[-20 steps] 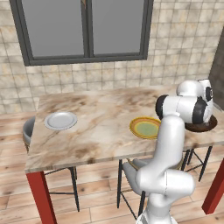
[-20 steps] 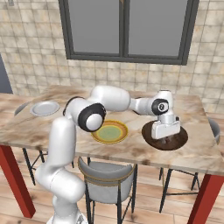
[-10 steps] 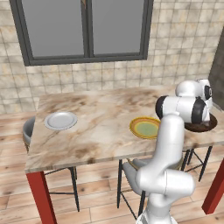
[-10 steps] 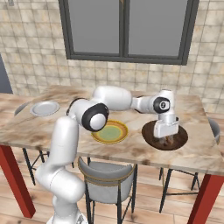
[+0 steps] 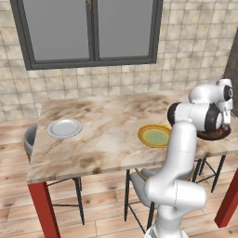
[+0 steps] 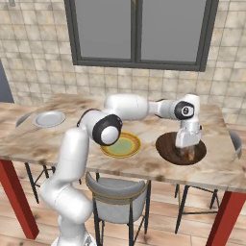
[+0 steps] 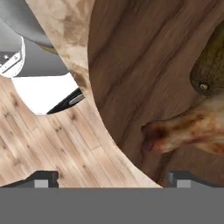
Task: Pick the chicken drumstick and avocado from their plates and place them in the bowl. Then put the bowl in the fridge.
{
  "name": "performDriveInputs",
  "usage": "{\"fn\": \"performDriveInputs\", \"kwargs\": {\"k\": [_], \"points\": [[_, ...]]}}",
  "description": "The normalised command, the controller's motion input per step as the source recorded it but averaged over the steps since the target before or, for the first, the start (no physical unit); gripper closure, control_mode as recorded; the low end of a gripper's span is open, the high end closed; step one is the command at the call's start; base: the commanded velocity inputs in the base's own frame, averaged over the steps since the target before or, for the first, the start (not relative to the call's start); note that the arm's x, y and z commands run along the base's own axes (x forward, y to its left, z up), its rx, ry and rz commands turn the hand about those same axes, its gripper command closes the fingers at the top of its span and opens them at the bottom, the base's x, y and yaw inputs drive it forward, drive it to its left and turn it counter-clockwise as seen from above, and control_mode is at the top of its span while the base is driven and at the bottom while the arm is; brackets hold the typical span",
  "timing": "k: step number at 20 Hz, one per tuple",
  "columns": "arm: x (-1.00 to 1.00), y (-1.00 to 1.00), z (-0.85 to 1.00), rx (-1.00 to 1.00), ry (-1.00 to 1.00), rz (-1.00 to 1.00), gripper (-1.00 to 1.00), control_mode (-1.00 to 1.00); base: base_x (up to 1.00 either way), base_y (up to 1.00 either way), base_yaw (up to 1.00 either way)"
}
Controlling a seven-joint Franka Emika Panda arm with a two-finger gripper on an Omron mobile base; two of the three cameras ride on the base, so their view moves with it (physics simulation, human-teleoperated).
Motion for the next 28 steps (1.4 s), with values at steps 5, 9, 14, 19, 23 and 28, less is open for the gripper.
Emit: {"fn": "performDriveInputs", "kwargs": {"k": [5,9,14,19,23,28], "points": [[-0.24,-0.06,0.4,0.07,-0.09,0.0,-1.0,-1.0,0.0,0.0,0.0],[-0.28,0.19,0.26,0.01,-0.14,-0.01,-1.0,-1.0,0.0,0.0,0.0],[-0.38,0.36,0.15,0.0,-0.17,-0.04,-1.0,-1.0,0.0,0.0,0.0],[-0.58,0.5,-0.05,0.0,-0.24,-0.15,-1.0,-1.0,0.0,0.0,0.0],[-0.55,0.56,-0.21,-0.04,-0.28,-0.17,-1.0,-1.0,0.0,0.0,0.0],[-0.05,0.56,0.07,-0.16,-0.1,-0.15,-1.0,-1.0,0.0,0.0,0.0]]}}
